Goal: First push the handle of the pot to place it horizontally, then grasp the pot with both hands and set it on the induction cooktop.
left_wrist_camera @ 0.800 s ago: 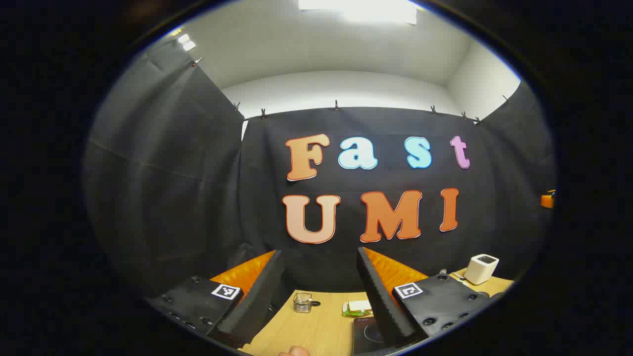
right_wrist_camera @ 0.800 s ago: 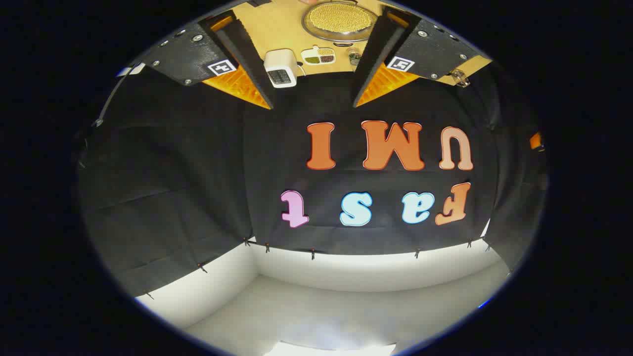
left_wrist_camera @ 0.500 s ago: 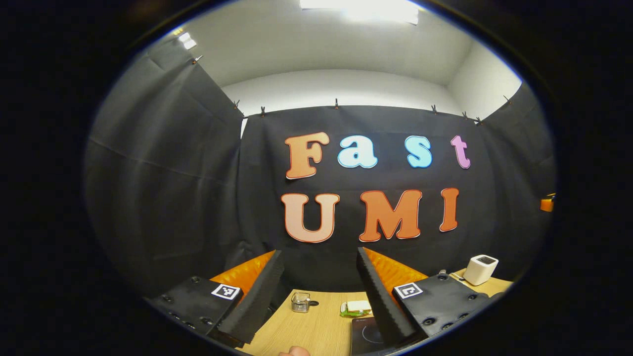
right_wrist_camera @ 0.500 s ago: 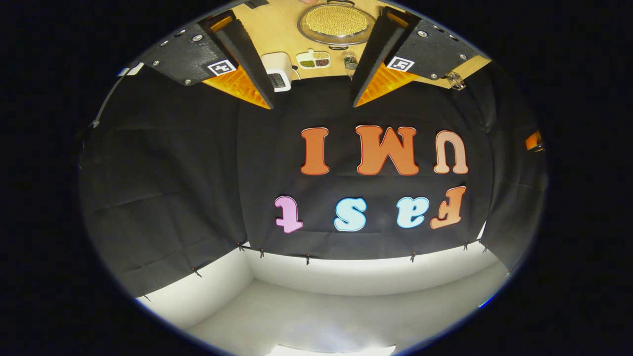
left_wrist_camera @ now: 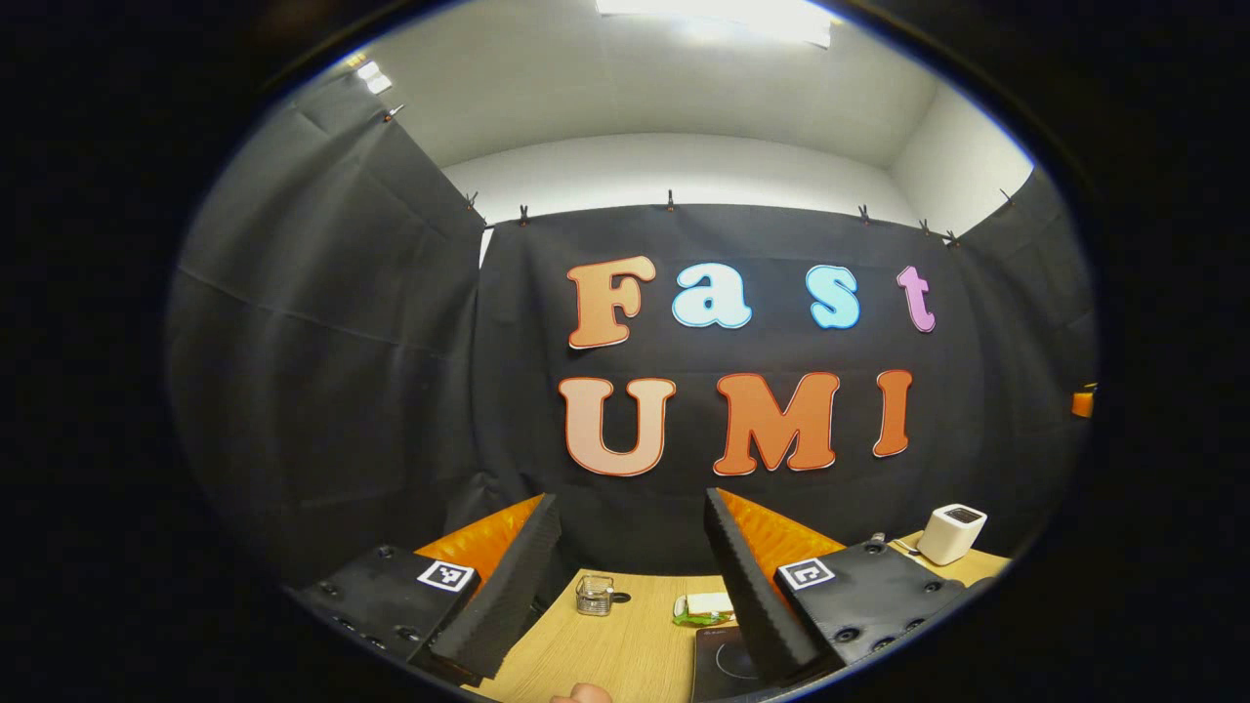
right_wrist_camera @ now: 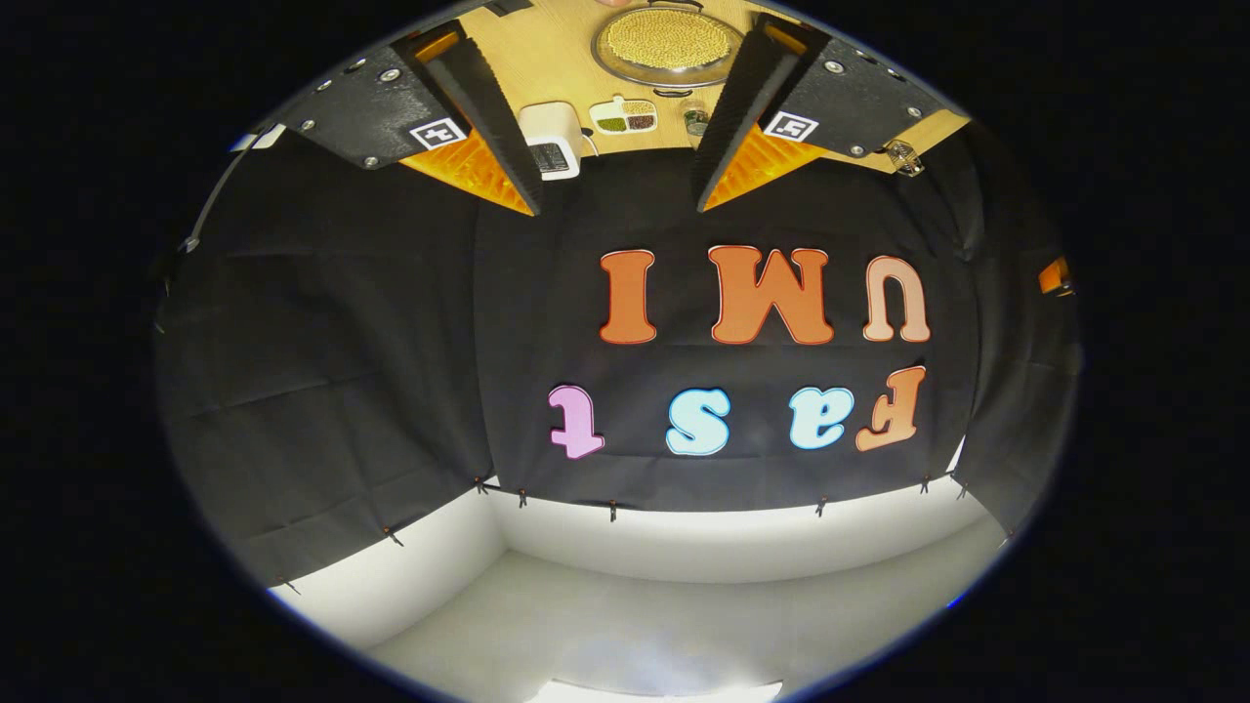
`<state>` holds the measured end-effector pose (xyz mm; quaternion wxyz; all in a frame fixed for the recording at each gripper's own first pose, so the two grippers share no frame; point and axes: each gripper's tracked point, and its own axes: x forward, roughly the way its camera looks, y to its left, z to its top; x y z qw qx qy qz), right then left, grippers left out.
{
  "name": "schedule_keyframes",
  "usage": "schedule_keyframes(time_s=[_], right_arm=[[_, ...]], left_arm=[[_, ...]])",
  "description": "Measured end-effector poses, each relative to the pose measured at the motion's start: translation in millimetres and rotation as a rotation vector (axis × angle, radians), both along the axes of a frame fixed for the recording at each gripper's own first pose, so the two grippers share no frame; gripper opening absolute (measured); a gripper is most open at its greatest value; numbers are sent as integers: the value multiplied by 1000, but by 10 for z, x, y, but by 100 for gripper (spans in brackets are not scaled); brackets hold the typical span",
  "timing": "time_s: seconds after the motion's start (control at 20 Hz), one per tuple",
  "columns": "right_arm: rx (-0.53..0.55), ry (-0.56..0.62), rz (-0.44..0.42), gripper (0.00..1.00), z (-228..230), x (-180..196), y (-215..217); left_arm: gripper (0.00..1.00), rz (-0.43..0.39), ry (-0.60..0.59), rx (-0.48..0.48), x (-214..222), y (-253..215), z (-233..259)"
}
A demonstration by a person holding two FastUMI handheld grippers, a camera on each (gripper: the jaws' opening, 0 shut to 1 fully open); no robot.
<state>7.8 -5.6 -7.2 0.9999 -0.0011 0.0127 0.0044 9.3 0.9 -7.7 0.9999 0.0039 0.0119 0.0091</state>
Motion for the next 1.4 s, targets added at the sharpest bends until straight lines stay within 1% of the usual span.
schedule_keyframes(time_s=[0.2,0.55,0.6,0.7,0.75,0.8,0.9,0.95,1.05,1.15,1.2,1.25,1.35,1.4], right_arm=[[4,9,3,95,-26,21,-15],[1,12,12,95,-42,10,0],[-1,12,14,100,-52,5,5],[-2,17,15,100,-69,-7,12],[-3,18,18,94,-80,-3,20],[-3,21,20,98,-88,-11,27],[-8,37,10,83,-152,-17,7],[-11,42,18,74,-186,-34,32],[-3,58,33,66,-266,-44,69],[31,82,45,46,-366,-74,97],[39,101,56,40,-447,-90,125],[39,118,57,36,-522,-90,133],[19,157,64,21,-692,-85,138],[16,187,74,18,-799,-104,176]], left_arm=[[96,-8,-1,-4,-8,-16,30],[98,-11,-12,3,-15,-32,44],[98,-11,-9,1,-21,-33,36],[99,-5,-9,1,-17,-20,38],[98,0,-9,5,-15,-22,30],[98,-5,-9,2,-10,-37,35],[99,-6,-15,1,-28,-32,58],[98,1,-19,13,-26,-22,64],[98,-8,-23,8,-38,-57,75],[98,-17,-25,0,-41,-34,70],[98,-13,-23,9,-34,-20,56],[98,-11,-20,15,-33,-42,52],[98,-14,-15,10,-38,-49,45],[98,-13,-14,12,-40,-41,39]])
